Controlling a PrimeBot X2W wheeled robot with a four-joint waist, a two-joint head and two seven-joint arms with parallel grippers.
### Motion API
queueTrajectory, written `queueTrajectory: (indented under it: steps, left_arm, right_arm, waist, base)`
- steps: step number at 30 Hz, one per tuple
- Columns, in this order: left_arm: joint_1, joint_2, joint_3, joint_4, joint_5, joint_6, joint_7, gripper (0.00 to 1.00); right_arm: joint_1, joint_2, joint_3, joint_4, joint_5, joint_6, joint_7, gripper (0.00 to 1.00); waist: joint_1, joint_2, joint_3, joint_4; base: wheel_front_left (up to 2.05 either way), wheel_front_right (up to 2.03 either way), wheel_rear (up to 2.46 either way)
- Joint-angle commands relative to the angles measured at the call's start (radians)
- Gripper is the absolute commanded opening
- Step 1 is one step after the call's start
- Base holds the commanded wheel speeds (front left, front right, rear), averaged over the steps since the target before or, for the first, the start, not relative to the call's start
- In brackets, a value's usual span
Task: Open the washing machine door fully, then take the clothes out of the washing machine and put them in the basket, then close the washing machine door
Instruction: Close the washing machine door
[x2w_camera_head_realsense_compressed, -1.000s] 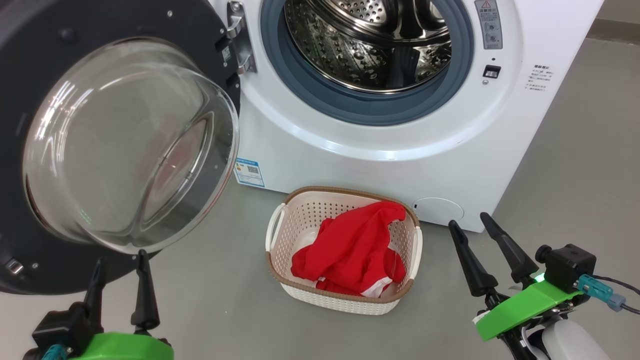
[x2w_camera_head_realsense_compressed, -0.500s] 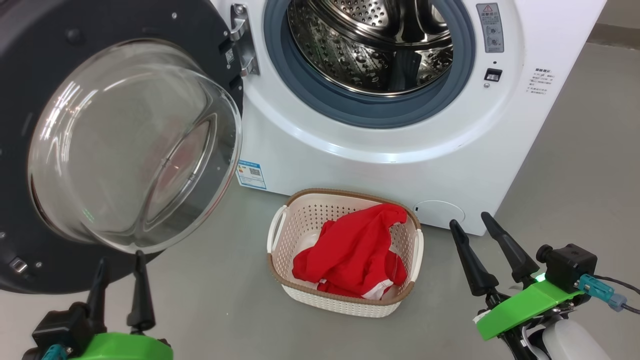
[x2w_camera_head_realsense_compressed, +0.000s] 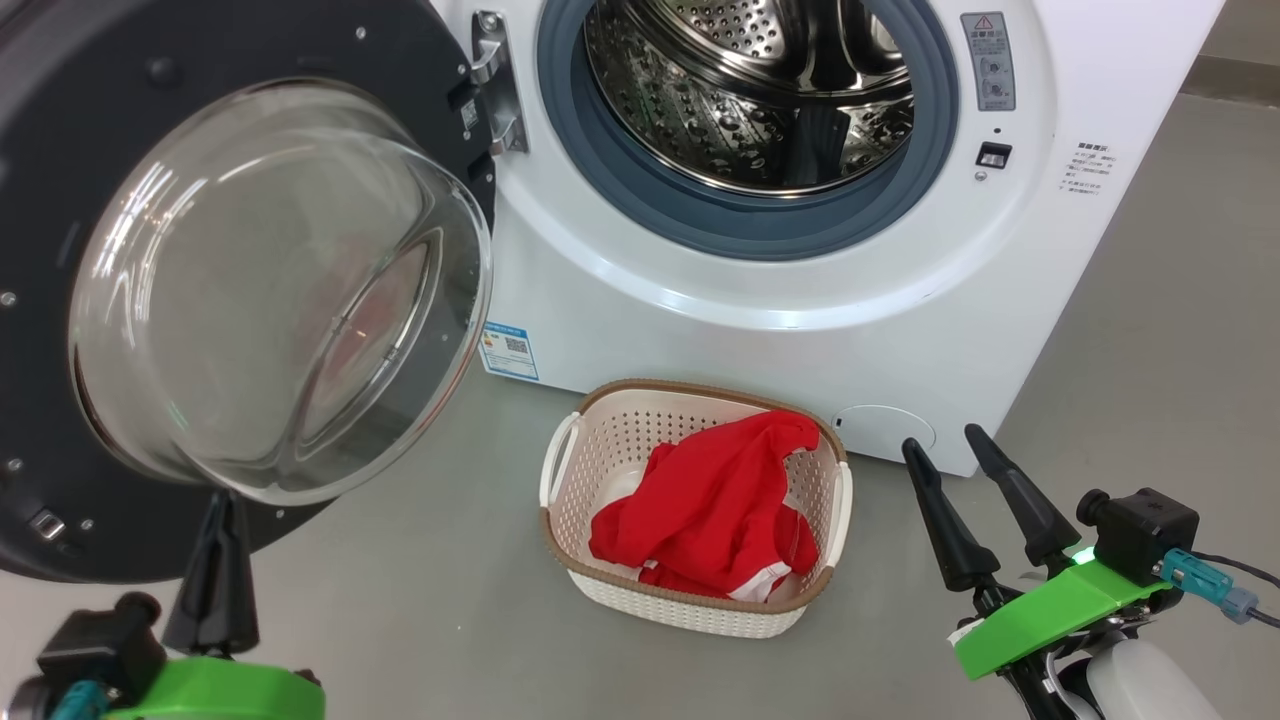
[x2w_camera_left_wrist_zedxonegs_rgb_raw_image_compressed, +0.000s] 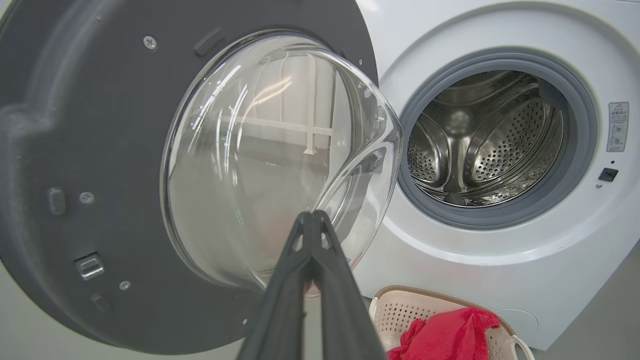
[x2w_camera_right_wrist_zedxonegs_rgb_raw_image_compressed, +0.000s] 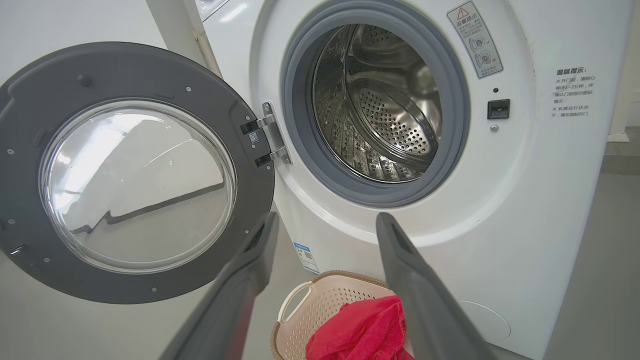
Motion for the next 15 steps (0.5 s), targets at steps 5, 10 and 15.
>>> queueTrajectory:
  steps: [5, 10, 15]
  left_arm:
    - [-0.08, 0.084, 0.05, -0.078, 0.021, -0.035, 0.005, 0.0]
    - [-0.134, 0.142, 0.091, -0.155, 0.0, -0.051, 0.049, 0.0]
    - [-0.194, 0.204, 0.146, -0.225, -0.037, -0.061, 0.109, 0.0]
  right_arm:
    - [0.008, 0.0, 0.013, -0.024, 0.0, 0.002, -0.005, 1.0]
    - [0.005, -0.001, 0.011, -0.027, -0.002, 0.002, -0.005, 1.0]
    - [0.002, 0.0, 0.01, -0.03, -0.004, 0.002, -0.005, 1.0]
  waist:
    - [0.0, -0.0001, 0.005, 0.008]
    - [0.0, -0.0001, 0.018, 0.015]
    - [0.0, -0.0001, 0.029, 0.016]
  base:
    - [0.0, 0.0, 0.0]
    - [0.0, 0.0, 0.0]
    - [0.0, 0.0, 0.0]
